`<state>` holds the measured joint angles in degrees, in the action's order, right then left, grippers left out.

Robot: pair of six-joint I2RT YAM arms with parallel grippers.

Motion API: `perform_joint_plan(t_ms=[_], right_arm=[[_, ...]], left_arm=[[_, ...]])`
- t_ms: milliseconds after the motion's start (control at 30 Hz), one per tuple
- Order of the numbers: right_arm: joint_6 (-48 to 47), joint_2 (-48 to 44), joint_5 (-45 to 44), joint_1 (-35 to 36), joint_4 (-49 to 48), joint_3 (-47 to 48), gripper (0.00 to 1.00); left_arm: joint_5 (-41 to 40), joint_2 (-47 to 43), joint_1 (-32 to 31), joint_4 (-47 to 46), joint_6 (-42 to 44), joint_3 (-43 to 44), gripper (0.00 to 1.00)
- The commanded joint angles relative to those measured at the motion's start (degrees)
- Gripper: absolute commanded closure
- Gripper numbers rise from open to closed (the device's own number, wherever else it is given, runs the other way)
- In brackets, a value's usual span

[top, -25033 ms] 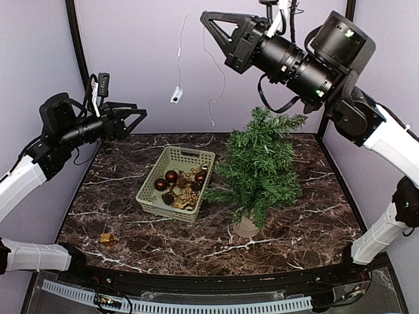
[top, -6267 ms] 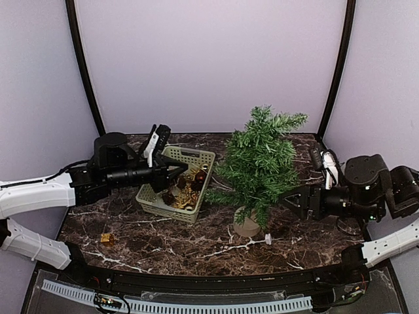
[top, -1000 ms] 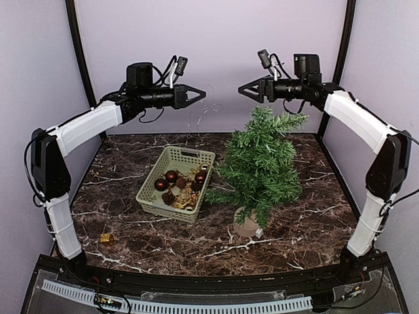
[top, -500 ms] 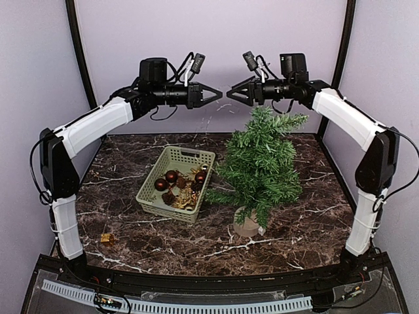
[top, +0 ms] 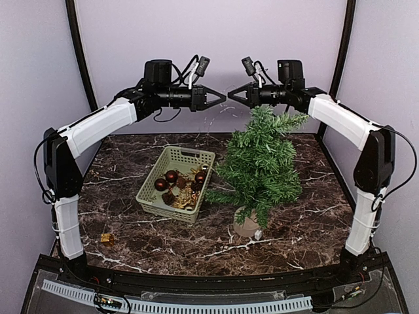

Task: Decorate the small christmas tree
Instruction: Wrap the side of the string light in the gap of the branches.

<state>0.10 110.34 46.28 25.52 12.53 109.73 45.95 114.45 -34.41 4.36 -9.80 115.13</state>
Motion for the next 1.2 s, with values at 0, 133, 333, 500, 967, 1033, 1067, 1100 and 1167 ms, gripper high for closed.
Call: perform_joint_plan(t_ms=[0, 133, 333, 500, 967, 1033, 1067, 1100, 1167], right_arm=[[3.8, -6.1, -5.9, 0.4, -9.5, -3.9, 1.0], [3.7, -9.7, -10.6, 0.5, -9.5, -5.7, 1.0], [0.3, -12.3, -16.2, 1.8, -4.3, -5.4, 1.0], [-1.4, -14.1, -19.3, 3.2, -2.4, -6.3, 1.0], [-2.0, -16.5, -23.4, 5.6, -0.8, -7.9, 1.0], [-2.1, -16.7, -24.1, 5.8, -0.6, -7.9, 1.0], [-2.2, -16.7, -24.5, 6.0, -0.4, -7.9, 1.0], [-2.4, -16.8, -24.9, 6.0, -0.3, -7.8, 1.0], [-2.6, -17.0, -25.7, 6.1, 0.0, -7.7, 1.0]], left_arm=[[-2.2, -1.3, -0.3, 2.3, 0.1, -0.6, 0.8], [-5.1, -5.5, -0.4, -1.7, -1.4, -8.6, 0.29], [-11.1, -15.5, -0.4, -7.4, -4.6, -22.4, 0.03], [-14.1, -23.8, -0.6, -10.1, -8.9, -32.8, 0.01], [-10.4, -32.7, -4.1, -15.4, -15.9, -48.7, 0.01], [-10.0, -32.6, -4.7, -15.5, -16.4, -49.3, 0.01], [-9.9, -32.6, -5.2, -15.7, -16.6, -49.5, 0.03], [-9.4, -32.6, -5.4, -15.6, -16.8, -49.8, 0.09], [-8.5, -32.8, -6.0, -15.6, -17.4, -50.6, 0.26]])
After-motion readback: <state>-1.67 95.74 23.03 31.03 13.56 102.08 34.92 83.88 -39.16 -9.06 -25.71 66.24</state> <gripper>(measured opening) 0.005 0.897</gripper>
